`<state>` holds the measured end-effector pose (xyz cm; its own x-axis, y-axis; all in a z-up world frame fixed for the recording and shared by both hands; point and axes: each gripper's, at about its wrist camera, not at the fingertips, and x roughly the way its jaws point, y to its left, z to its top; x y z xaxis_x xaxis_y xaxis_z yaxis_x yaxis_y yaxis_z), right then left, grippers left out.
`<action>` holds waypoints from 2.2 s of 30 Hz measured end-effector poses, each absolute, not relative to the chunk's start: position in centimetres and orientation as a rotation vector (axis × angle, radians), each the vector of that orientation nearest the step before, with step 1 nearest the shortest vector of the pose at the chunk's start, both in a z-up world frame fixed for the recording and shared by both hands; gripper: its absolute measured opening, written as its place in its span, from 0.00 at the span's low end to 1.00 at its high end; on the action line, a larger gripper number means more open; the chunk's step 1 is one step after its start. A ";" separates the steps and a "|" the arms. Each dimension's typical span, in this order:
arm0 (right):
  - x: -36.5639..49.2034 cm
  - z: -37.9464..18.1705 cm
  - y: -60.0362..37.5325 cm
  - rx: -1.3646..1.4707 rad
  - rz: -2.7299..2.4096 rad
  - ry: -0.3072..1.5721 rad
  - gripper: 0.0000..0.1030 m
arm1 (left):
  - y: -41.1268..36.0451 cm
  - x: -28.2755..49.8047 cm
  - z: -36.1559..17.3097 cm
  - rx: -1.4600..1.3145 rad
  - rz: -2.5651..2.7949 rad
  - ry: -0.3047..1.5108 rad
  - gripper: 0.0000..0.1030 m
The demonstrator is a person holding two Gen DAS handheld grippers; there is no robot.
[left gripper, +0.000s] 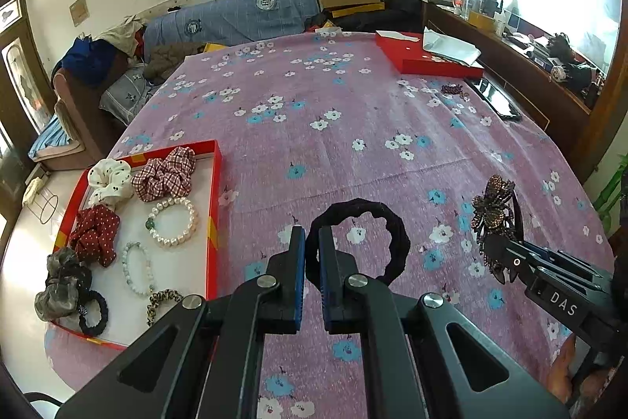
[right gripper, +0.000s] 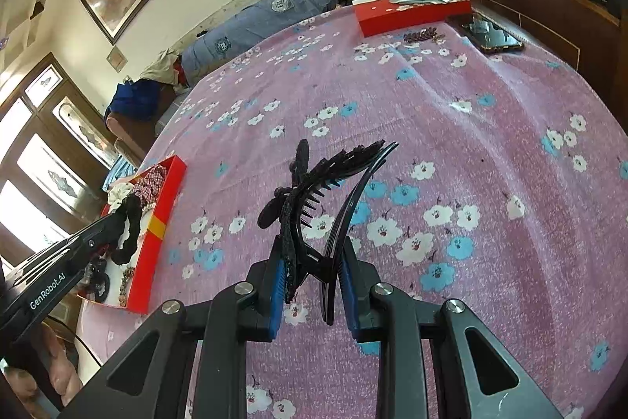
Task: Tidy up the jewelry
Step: 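Carry the hair tie and claw clip over the tray with both tools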
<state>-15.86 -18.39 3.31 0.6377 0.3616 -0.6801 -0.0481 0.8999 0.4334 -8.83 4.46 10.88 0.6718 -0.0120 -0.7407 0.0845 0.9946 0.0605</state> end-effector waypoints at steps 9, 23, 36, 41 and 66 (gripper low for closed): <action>-15.8 2.9 -17.8 0.390 0.252 0.866 0.26 | 5.3 -9.1 10.3 0.083 -0.045 0.846 0.06; -15.1 2.8 -15.0 0.346 0.279 0.891 0.26 | 8.1 -8.8 9.8 0.039 -0.021 0.854 0.06; -13.9 2.8 -10.9 0.291 0.320 0.924 0.26 | 12.7 -8.8 9.5 -0.044 0.012 0.859 0.06; -13.4 2.9 -9.0 0.271 0.340 0.932 0.26 | 15.0 -9.1 9.7 -0.090 0.029 0.853 0.06; -12.8 3.7 -2.7 0.206 0.449 0.943 0.26 | 28.3 -12.2 8.9 -0.246 0.246 0.843 0.06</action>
<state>-12.84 -2.68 3.75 0.5039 0.4571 -0.7329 -0.2805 0.8891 0.3617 -12.17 28.35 8.86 0.6401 0.1168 -0.7593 -0.3102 0.9435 -0.1164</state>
